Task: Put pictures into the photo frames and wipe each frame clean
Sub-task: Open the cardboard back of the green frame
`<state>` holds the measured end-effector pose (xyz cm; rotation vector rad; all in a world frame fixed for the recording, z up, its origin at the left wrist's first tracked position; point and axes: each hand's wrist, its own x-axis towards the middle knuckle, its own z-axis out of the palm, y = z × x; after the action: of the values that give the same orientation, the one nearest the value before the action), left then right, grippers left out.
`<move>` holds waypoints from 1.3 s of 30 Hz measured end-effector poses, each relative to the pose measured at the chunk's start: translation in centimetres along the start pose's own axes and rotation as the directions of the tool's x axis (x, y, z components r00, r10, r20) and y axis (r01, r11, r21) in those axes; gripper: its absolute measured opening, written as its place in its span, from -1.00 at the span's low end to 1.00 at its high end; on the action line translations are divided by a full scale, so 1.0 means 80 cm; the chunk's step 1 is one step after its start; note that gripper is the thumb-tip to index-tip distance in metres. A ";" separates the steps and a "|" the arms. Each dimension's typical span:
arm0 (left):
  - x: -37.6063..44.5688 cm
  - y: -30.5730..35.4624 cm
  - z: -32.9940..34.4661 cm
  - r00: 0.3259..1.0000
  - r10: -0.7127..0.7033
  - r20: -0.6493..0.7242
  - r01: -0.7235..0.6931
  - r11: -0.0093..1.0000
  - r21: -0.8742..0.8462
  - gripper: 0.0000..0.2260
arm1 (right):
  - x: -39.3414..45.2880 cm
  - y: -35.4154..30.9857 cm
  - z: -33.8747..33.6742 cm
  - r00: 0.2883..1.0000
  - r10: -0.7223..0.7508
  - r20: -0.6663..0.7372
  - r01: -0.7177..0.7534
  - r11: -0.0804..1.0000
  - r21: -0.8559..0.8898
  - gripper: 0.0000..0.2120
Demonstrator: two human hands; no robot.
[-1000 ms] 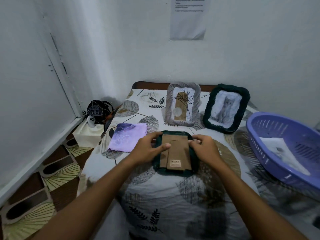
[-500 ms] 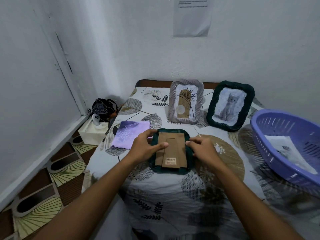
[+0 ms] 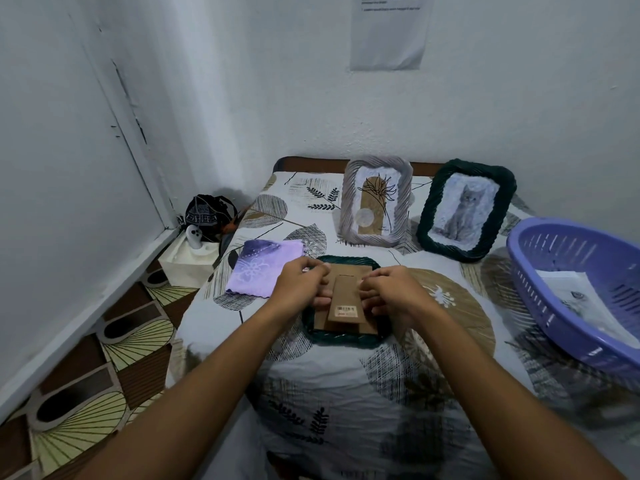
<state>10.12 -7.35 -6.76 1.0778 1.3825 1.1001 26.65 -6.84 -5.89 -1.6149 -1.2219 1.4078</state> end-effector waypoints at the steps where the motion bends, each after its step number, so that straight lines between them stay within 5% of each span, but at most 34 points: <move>1: 0.001 0.003 -0.001 1.000 -0.007 -0.003 0.007 1.000 -0.013 -0.93 | 0.003 0.000 0.000 1.000 0.018 0.018 -0.018 1.000 0.008 -0.92; 9: 0.012 0.004 -0.016 0.994 0.069 -0.080 -0.065 0.996 0.059 -0.90 | 0.024 0.008 -0.006 0.980 0.165 0.113 -0.185 0.964 0.193 -0.77; 18: 0.010 0.007 -0.002 0.996 -0.082 -0.024 0.078 0.989 -0.125 -0.91 | 0.034 0.024 -0.019 0.958 0.193 0.212 -0.255 0.912 0.320 -0.81; 30: 0.015 0.002 -0.005 0.979 0.120 -0.167 -0.095 0.984 0.148 -0.81 | 0.034 0.027 -0.021 0.955 0.181 0.235 -0.259 0.896 0.362 -0.78; 39: 0.011 0.012 0.000 0.986 -0.161 0.036 0.165 0.963 -0.214 -0.85 | 0.028 0.024 -0.021 0.955 0.184 0.233 -0.261 0.894 0.364 -0.80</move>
<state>10.09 -6.33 -5.93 0.8010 1.2797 1.0884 28.70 -5.27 -8.09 -1.3922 -0.7987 1.8571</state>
